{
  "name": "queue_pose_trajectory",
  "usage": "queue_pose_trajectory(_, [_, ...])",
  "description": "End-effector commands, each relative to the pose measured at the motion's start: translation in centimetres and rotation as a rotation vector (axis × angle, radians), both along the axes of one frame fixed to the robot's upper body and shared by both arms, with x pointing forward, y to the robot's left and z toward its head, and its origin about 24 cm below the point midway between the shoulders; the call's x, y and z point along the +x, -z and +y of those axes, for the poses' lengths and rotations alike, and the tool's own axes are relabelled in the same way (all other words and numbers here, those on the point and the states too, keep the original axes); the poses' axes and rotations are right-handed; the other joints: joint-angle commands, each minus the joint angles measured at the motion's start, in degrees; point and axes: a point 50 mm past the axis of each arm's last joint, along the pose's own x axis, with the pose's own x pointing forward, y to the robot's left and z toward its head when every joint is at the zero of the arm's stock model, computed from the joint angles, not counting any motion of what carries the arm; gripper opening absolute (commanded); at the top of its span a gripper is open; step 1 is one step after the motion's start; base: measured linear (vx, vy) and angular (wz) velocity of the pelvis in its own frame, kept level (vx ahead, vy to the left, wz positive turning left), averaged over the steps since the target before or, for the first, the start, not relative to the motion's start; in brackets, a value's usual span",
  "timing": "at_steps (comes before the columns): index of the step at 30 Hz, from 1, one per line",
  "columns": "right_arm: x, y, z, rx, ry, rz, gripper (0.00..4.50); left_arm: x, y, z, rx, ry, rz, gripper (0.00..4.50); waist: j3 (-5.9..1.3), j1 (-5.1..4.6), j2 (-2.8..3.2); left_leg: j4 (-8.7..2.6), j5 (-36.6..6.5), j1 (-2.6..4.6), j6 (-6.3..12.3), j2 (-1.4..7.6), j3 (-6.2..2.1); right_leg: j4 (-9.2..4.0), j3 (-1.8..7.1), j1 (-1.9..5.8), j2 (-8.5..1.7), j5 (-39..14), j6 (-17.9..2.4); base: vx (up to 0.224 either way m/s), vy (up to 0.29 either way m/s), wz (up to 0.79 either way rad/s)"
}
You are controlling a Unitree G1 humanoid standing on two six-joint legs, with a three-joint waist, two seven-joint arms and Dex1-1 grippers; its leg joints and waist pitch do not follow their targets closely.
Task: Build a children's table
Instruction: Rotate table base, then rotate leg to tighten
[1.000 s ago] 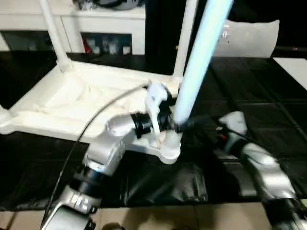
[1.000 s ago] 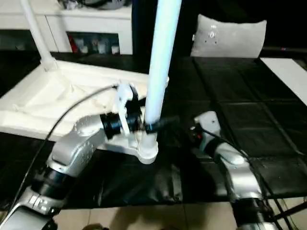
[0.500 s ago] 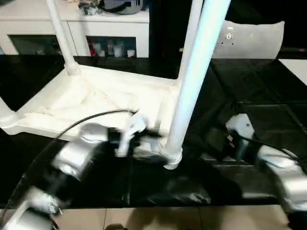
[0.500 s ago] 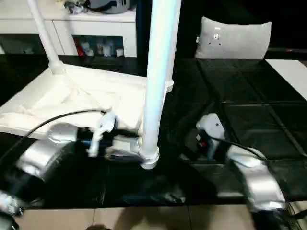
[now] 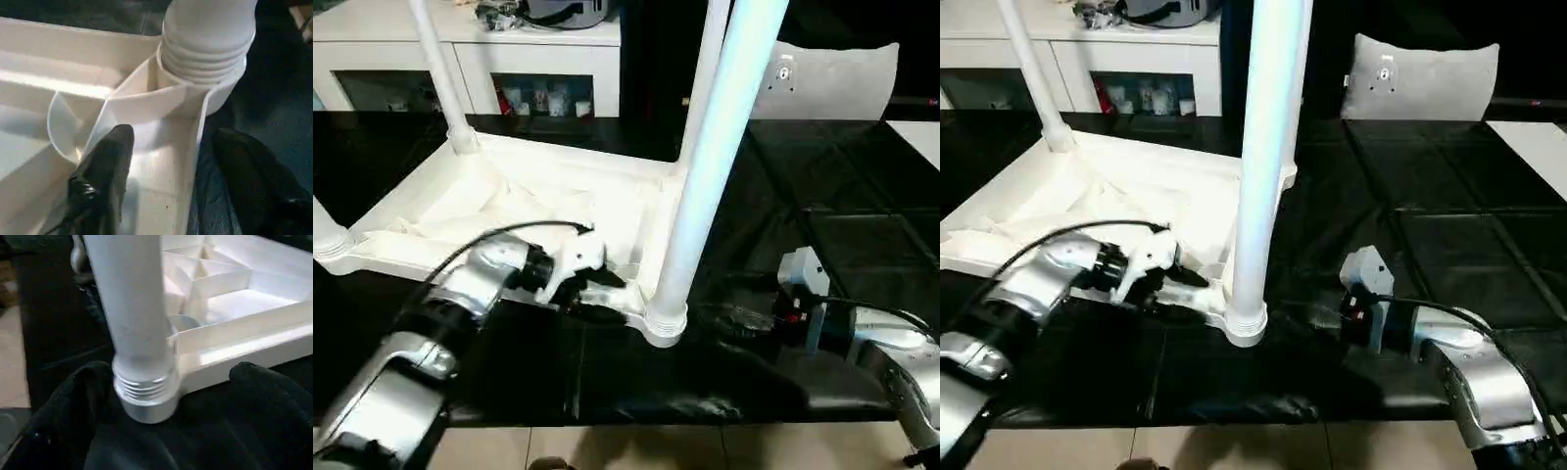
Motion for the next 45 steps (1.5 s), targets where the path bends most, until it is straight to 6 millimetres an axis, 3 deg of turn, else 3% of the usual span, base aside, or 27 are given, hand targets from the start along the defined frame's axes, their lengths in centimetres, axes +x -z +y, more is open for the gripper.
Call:
queue_pose_trajectory(1, [-0.2,-0.6,-0.2,0.004,-0.016,-0.002,4.5,0.5,-0.4,-0.3,0.021,0.029,-0.031,2.5,-4.09,0.61,-0.28,-3.56,-8.5,-0.16,2.3,0.45,0.34,-5.66,2.59,3.59,-3.96,-14.2,-7.9,0.0,0.0,0.0])
queue_pose_trajectory(4, [-0.2,-0.6,-0.2,0.004,-0.017,-0.001,4.5,0.6,-0.3,-0.4,0.026,0.034,-0.033,2.44,-4.18,1.01,-0.23,-3.63,-8.4,-0.12,1.9,0.74,0.21,-5.44,2.62,3.53,-4.29,-13.9,-8.3,0.0,0.0,0.0])
queue_pose_trajectory(10, [-0.6,-0.6,0.0,0.028,-0.044,0.028,4.5,0.7,-0.3,-0.5,0.024,0.049,-0.027,1.9,-4.24,1.59,-0.28,-3.59,-8.1,-0.19,2.07,0.74,0.22,-5.31,2.63,3.62,-4.34,-12.0,-8.9,0.0,0.0,0.0])
queue_pose_trajectory(20, [-0.8,-0.4,-0.1,0.016,-0.062,0.031,4.5,0.8,0.1,-0.2,0.053,0.067,-0.016,1.24,-4.11,1.77,-0.58,-3.66,-8.2,-0.22,2.11,0.68,0.25,-5.7,2.57,3.6,-4.48,-15.1,-7.7,0.0,0.0,0.0])
queue_pose_trajectory(33, [0.3,-0.6,0.0,0.039,-0.037,-0.004,4.5,0.5,0.6,0.1,0.071,0.099,0.056,0.28,-4.04,1.88,-0.6,-3.8,-7.9,-0.18,2.16,0.81,0.22,-5.67,2.56,3.52,-4.62,-15.2,-8.1,0.0,0.0,0.0])
queue_pose_trajectory(41, [0.2,-0.5,0.7,0.003,-0.156,0.034,4.5,-0.6,1.1,-0.5,0.013,0.154,0.145,0.01,-4.39,1.36,-0.6,-3.45,-4.8,-0.65,3.45,1.01,0.26,-4.33,2.55,3.88,-4.54,-4.5,-11.9,0.0,0.0,0.0])
queue_pose_trajectory(42, [0.2,-0.5,0.7,0.002,-0.169,0.032,4.5,-0.8,1.2,-0.7,0.0,0.164,0.149,0.01,-4.41,1.35,-0.2,-3.4,-5.5,-0.47,3.66,1.04,0.32,-4.57,2.51,3.72,-4.55,-4.9,-12.1,0.0,0.0,0.0])
queue_pose_trajectory(45, [0.5,-0.4,0.7,-0.004,-0.211,0.043,4.32,-1.6,1.6,-1.2,-0.01,0.206,0.134,0.0,-4.29,1.34,-0.26,-3.48,-6.3,-0.45,3.67,1.04,0.41,-4.78,2.5,3.68,-4.58,-7.4,-12.1,0.0,0.0,0.0])
